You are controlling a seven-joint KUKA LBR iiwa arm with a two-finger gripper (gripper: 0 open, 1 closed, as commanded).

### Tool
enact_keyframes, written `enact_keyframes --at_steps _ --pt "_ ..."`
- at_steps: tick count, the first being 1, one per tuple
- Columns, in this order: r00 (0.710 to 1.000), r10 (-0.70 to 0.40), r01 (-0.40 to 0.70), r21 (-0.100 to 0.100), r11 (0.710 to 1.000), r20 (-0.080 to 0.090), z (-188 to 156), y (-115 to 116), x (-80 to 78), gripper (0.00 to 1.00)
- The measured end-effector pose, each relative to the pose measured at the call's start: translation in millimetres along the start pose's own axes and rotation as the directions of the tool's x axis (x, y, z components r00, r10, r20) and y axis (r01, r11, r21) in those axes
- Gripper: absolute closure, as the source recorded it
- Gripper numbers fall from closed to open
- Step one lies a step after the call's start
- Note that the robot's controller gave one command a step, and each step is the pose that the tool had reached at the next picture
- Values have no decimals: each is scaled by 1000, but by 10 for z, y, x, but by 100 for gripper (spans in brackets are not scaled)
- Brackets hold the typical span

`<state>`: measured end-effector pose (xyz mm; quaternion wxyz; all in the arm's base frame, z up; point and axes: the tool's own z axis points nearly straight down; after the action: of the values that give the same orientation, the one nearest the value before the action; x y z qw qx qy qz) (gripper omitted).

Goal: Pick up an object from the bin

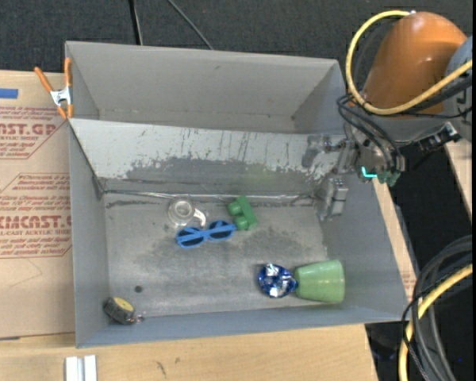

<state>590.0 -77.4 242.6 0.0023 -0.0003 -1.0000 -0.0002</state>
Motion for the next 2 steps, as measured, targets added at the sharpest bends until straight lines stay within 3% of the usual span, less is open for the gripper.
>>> enact_keyframes --at_steps 1,2 --pt "968 -253 253 -1 968 -1 1142 195 596 0" --pt "883 -470 470 -2 883 1 1708 124 1011 0"
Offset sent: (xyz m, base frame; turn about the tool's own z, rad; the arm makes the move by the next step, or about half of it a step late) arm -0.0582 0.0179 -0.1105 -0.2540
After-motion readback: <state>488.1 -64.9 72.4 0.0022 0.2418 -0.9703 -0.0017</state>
